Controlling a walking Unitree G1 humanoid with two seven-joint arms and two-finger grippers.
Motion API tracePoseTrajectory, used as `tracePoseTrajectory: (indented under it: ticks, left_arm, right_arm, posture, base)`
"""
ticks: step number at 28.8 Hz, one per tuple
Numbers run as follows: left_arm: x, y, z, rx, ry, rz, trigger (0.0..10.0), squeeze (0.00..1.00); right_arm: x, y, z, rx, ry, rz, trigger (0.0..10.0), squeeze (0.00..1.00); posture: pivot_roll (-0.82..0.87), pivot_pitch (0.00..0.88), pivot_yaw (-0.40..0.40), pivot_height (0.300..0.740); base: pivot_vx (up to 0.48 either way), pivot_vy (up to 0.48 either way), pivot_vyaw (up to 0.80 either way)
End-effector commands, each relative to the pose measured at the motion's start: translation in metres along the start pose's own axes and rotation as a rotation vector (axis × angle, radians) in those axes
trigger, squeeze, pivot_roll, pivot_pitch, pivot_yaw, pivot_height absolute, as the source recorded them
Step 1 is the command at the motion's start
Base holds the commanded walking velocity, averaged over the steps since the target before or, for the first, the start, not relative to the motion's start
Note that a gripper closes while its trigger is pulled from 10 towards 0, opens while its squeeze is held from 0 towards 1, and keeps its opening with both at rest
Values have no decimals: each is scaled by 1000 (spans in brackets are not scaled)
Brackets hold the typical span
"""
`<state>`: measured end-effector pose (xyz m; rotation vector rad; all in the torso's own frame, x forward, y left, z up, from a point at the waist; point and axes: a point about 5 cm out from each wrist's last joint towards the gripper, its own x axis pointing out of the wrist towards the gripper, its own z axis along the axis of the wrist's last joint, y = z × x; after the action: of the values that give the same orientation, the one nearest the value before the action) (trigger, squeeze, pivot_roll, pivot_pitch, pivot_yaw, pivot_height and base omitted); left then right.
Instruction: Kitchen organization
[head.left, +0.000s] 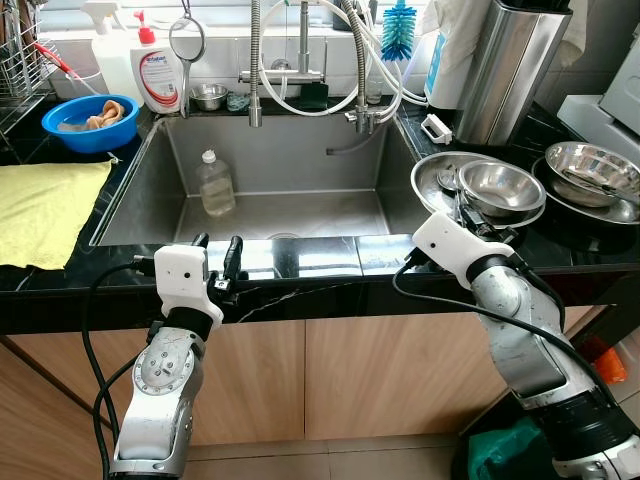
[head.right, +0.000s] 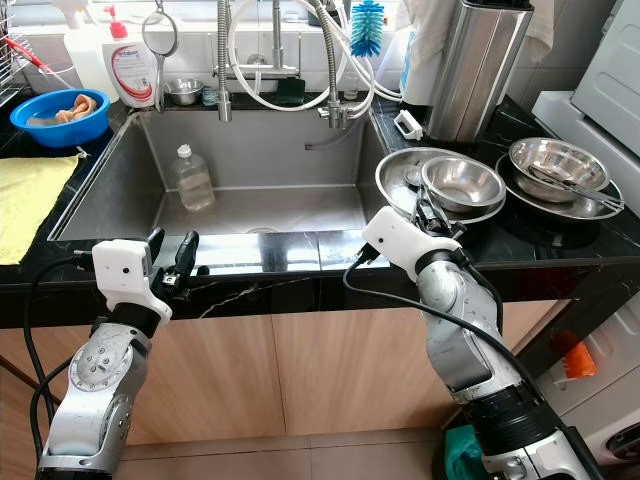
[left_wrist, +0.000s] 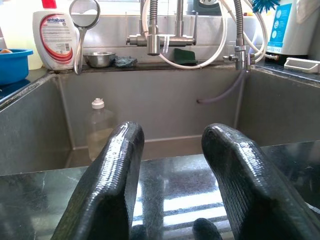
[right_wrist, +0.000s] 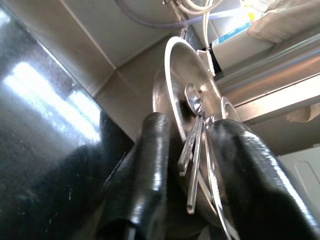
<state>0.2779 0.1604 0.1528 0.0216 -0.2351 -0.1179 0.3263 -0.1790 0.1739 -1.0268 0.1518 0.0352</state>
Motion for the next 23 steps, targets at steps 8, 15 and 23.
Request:
tracePoseTrajectory:
  ticks: [8, 15, 23]
  left_arm:
    - [-1, -2, -4, -18, 30, -21, 10000, 0]
    - [-2, -3, -6, -20, 41, -27, 10000, 0]
    - [-2, -3, -6, -19, 42, -29, 10000, 0]
  right_arm:
    - [0, -5, 9, -7, -28, -8, 0, 0]
    - [-1, -2, 7, -4, -20, 8, 0, 0]
    - [-1, -5, 10, -6, -37, -14, 0, 0]
  posture:
    - [-65, 0, -39, 706]
    - [-63, 0, -40, 706]
    - [-64, 0, -39, 706]
  base:
    - [0, 0, 0]
    - [0, 0, 0]
    - [0, 0, 0]
